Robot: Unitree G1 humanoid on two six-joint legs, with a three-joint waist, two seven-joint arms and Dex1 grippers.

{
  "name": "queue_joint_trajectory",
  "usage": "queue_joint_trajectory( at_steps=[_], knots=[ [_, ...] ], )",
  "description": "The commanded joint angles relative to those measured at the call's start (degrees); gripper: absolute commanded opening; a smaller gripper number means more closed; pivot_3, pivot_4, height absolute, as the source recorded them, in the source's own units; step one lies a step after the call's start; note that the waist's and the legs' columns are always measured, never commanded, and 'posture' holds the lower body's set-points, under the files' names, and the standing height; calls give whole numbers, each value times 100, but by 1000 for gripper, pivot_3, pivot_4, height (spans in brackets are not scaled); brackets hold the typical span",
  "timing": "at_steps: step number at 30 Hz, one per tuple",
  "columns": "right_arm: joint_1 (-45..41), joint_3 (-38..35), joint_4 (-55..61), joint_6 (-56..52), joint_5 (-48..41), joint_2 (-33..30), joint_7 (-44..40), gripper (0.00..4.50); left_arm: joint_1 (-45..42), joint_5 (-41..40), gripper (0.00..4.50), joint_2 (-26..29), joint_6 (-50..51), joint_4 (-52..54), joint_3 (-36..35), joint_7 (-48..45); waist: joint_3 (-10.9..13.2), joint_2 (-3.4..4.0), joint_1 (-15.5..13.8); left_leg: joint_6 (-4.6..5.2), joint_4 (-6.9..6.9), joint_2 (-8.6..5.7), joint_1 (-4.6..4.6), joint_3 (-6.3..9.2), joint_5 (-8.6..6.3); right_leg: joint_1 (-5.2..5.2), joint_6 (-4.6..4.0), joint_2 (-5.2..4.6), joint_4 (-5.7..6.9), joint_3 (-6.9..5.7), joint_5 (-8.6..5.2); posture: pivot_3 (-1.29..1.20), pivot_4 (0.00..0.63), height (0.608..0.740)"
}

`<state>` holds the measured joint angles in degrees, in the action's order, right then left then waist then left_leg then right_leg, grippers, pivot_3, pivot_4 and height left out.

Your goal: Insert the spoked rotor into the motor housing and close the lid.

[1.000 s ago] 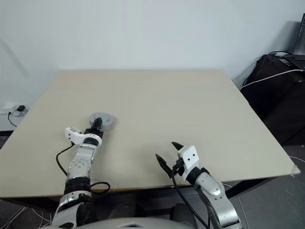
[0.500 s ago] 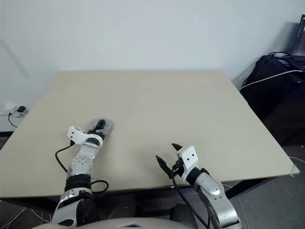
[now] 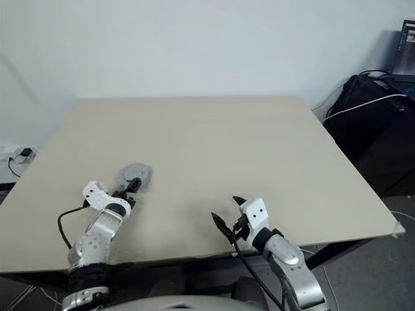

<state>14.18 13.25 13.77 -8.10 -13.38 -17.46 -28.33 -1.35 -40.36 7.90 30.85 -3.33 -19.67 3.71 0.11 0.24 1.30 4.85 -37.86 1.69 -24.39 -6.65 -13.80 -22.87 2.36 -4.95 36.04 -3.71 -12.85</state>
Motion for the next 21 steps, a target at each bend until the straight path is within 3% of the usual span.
queue_joint_trajectory(
  at_steps=[1,5,11,21],
  knots=[
    [-119,-12,174,-10,-12,29,-60,4500,409,384,4477,220,237,264,321,-278,-11,17,6,0,4,0,4,-3,0,1,-1,0,0,3,-1,0,0,740],
    [-141,-58,131,20,-11,70,-50,4500,903,576,4477,424,103,784,695,-985,-12,22,2,-3,30,-1,19,-12,0,-1,-3,-9,0,13,-3,0,0,740],
    [-45,-195,-20,354,207,254,262,4500,1517,1571,4477,584,-1371,1332,1435,-1934,-10,18,-71,-11,70,-10,15,-41,4,-30,-10,-31,-1,27,-7,0,0,740],
    [469,-567,-65,1286,841,698,1251,4500,2004,3253,4477,45,-3775,1285,2342,-1777,-7,23,-62,-18,84,-8,-18,-77,8,-79,-9,-34,-1,43,-9,0,0,740]
  ],
)
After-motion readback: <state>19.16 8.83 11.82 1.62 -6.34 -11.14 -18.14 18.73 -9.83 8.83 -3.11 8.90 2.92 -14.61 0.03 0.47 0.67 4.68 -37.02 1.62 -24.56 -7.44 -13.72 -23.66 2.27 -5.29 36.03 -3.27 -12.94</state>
